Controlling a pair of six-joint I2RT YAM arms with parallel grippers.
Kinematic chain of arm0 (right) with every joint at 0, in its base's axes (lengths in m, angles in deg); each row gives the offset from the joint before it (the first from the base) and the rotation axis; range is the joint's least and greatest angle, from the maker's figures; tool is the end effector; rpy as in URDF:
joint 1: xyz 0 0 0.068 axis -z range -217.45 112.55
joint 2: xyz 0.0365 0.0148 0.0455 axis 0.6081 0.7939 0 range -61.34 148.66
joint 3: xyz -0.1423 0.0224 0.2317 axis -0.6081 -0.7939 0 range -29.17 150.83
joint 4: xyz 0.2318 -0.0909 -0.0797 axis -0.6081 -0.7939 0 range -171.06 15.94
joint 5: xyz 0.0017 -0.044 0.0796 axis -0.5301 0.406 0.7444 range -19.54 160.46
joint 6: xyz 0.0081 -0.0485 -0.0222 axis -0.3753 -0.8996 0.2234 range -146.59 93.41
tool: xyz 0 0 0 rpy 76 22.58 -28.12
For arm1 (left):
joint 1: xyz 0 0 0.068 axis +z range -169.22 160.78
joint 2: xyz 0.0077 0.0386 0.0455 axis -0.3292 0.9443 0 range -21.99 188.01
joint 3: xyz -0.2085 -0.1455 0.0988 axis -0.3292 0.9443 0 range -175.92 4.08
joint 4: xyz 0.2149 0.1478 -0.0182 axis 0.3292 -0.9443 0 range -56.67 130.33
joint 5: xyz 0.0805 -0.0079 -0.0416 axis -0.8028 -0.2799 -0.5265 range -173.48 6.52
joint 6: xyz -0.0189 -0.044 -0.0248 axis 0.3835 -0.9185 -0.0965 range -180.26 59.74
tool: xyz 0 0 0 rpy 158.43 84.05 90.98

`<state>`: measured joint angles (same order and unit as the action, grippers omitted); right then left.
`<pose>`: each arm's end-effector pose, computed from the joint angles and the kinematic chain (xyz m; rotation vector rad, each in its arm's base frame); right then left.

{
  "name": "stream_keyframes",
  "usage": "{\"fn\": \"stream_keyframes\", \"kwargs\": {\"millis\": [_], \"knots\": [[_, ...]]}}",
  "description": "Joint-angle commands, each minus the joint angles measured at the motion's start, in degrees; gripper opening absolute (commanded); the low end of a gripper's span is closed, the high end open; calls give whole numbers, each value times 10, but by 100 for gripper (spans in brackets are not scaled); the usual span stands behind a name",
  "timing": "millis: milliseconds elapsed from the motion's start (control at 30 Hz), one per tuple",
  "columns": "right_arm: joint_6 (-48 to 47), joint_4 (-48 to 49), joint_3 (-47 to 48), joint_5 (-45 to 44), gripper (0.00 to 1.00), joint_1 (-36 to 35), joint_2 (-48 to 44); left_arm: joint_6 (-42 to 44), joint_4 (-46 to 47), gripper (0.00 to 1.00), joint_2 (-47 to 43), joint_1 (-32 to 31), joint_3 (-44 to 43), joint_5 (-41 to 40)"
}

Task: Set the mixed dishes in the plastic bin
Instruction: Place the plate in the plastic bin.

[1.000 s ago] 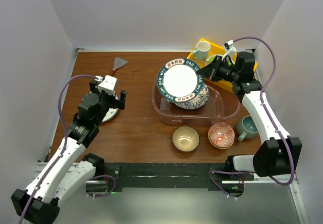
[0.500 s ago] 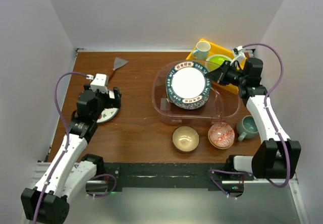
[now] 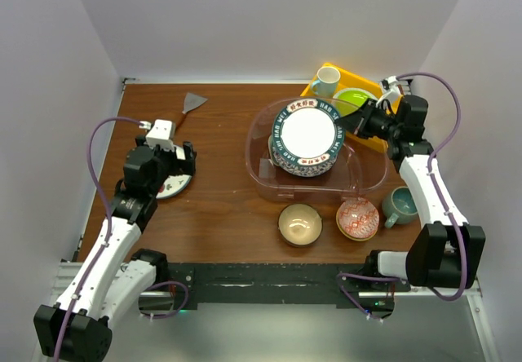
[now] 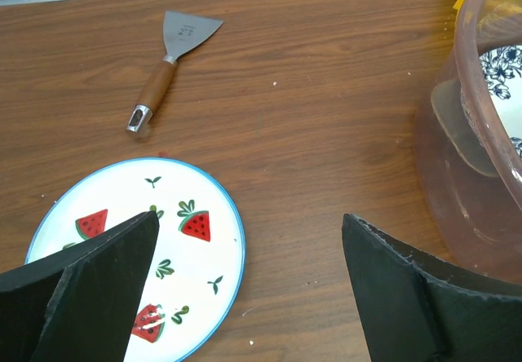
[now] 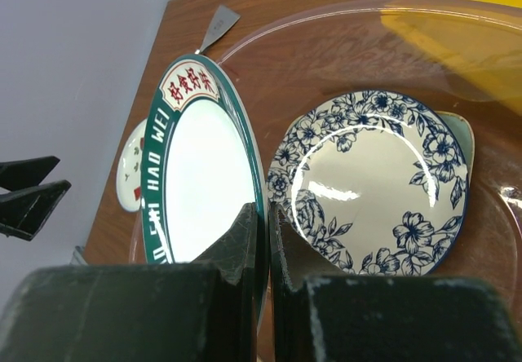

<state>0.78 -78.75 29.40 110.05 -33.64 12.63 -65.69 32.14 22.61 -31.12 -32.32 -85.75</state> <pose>0.2954 0.0032 0.3251 0.0499 1.9470 0.9352 0.1844 -0.0374 0.2924 0.0775 1.8583 -0.1734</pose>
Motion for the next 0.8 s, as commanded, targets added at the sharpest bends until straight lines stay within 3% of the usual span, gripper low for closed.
{"fn": "stream_keyframes", "kwargs": {"millis": [0, 767], "knots": [[2, 45, 2, -1, 0, 4, 9, -8, 24, 100, -7, 4, 5, 8], [-36, 57, -12, -75, 0, 3, 122, -5, 25, 100, -4, 4, 6, 16]]}}
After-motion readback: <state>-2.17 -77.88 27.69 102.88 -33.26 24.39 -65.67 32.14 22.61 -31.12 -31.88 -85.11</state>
